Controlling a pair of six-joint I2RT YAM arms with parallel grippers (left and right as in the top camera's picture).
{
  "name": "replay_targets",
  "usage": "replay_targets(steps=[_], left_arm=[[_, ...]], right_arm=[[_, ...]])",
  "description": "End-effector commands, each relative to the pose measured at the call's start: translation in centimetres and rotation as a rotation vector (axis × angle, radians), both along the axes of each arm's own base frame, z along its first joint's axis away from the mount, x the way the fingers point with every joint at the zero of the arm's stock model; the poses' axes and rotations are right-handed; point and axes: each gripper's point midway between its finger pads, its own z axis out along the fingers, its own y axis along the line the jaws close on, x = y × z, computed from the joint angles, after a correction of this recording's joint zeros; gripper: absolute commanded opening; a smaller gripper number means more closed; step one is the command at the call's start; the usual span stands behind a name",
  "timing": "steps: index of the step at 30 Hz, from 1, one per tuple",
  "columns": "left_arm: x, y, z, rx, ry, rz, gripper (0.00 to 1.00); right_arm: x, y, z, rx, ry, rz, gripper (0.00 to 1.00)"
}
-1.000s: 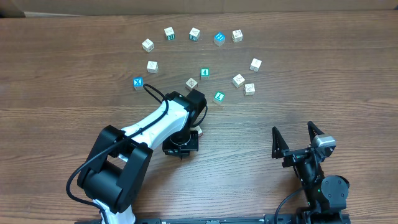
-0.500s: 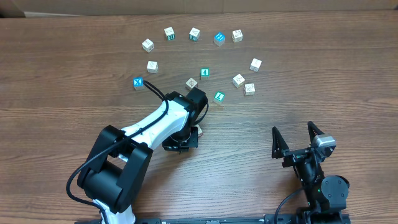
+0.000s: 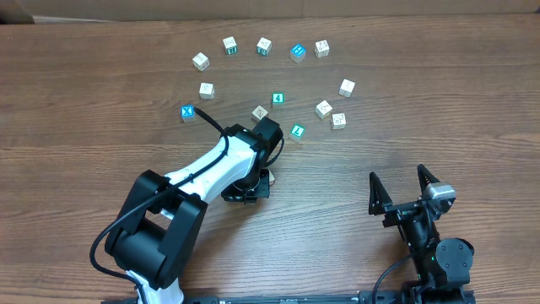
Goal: Form a horizontal line
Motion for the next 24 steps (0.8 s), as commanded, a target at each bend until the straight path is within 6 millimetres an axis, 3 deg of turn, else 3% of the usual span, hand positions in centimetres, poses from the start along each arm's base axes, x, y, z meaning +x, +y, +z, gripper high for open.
replay_targets(steps=[1, 24], left_arm=[[0.3, 0.2, 0.1, 0.016, -0.023, 0.005, 0.04], [1.3, 0.8, 0.1, 0.011, -0.044, 0.028, 0.04]], right_arm=[[0.0, 0.0, -0.2, 0.002, -0.004, 0.000, 1.00], [0.0, 0.0, -0.2, 0.002, -0.003, 0.000, 1.00]])
